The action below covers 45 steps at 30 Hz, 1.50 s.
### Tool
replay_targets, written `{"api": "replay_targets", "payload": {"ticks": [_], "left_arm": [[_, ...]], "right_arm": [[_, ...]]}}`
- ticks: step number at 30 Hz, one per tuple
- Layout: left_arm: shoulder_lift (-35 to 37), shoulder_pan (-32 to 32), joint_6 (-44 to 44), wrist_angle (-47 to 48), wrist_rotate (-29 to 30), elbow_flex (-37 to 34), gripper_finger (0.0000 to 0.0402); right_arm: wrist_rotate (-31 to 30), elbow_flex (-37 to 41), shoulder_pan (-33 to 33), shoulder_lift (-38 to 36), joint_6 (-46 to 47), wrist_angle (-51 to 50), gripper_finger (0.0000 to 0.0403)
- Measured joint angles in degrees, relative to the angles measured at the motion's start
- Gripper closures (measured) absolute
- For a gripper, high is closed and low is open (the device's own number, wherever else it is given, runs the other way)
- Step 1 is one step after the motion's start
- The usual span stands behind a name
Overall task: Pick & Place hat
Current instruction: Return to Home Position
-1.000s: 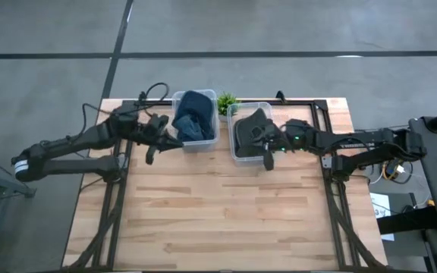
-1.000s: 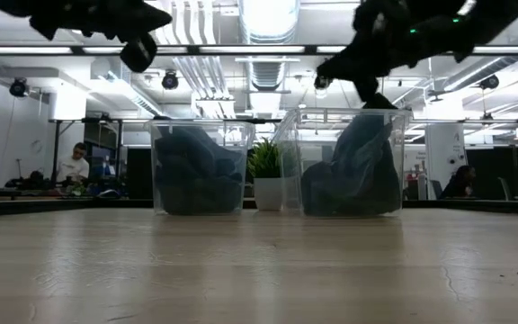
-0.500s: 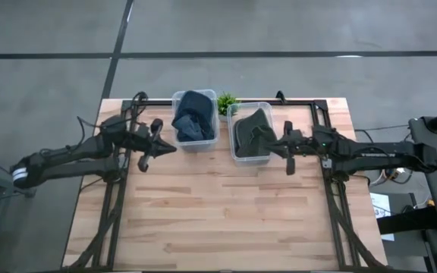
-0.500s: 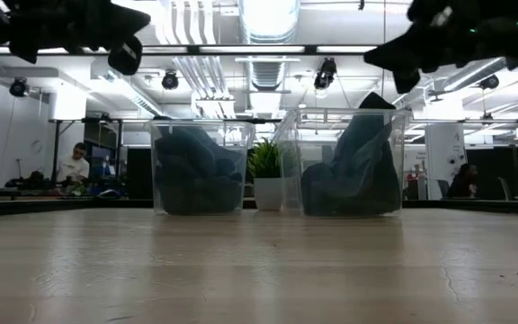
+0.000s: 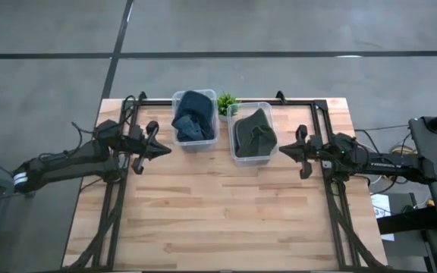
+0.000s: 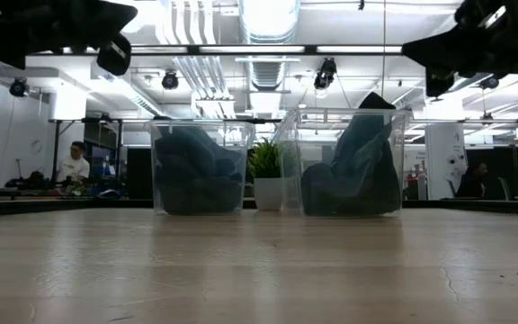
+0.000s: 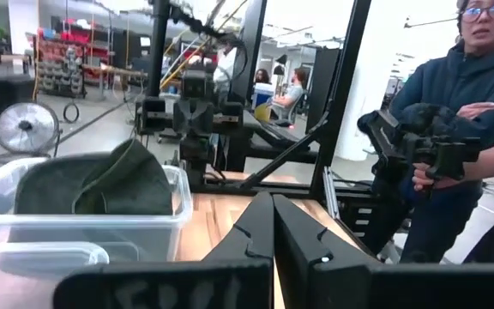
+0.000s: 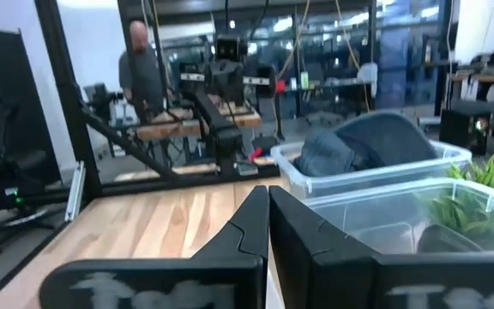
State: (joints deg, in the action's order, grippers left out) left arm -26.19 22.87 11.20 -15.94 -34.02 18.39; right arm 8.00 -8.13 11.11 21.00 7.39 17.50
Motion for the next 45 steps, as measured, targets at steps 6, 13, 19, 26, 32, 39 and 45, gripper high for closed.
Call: {"api": "replay_targets", "payload": {"ticks": [6, 13, 19, 26, 32, 39, 45], "left_arm": [[2.97, 0.02, 0.90, -0.07, 0.22, -0.01, 0.0401], [6.71, 0.02, 2.28, -1.32, 0.28, -2.89, 0.0401], [10.24, 0.01, 5.00, -10.66, 0.47, -8.33, 0.0401], [11.75, 0.00, 5.84, -11.43, 1.74, -13.17, 0.0401], [11.77, -0.01, 7.93, -10.71, 12.14, -15.38, 0.0401], [11.77, -0.63, 9.87, -3.59, 16.86, -16.24, 0.0401], [11.97, -1.02, 11.24, -3.15, 17.85, -17.88, 0.0401]], "right_arm": [[-0.23, 4.11, 0.00, -8.75, 1.24, -0.11, 0.0394], [-0.25, 7.64, 0.00, -16.30, 2.13, -1.91, 0.0394], [-0.10, 7.64, 0.00, -20.75, -1.27, -5.11, 0.0394], [-0.01, 7.62, 0.02, -21.03, -1.12, -6.80, 0.0394], [0.01, 7.62, 0.00, -20.92, 1.31, -10.30, 0.0394], [-0.01, 7.62, 0.02, -21.01, 0.54, -10.72, 0.0394], [-0.01, 7.62, 0.02, -21.01, -1.54, -8.24, 0.0394]]}}
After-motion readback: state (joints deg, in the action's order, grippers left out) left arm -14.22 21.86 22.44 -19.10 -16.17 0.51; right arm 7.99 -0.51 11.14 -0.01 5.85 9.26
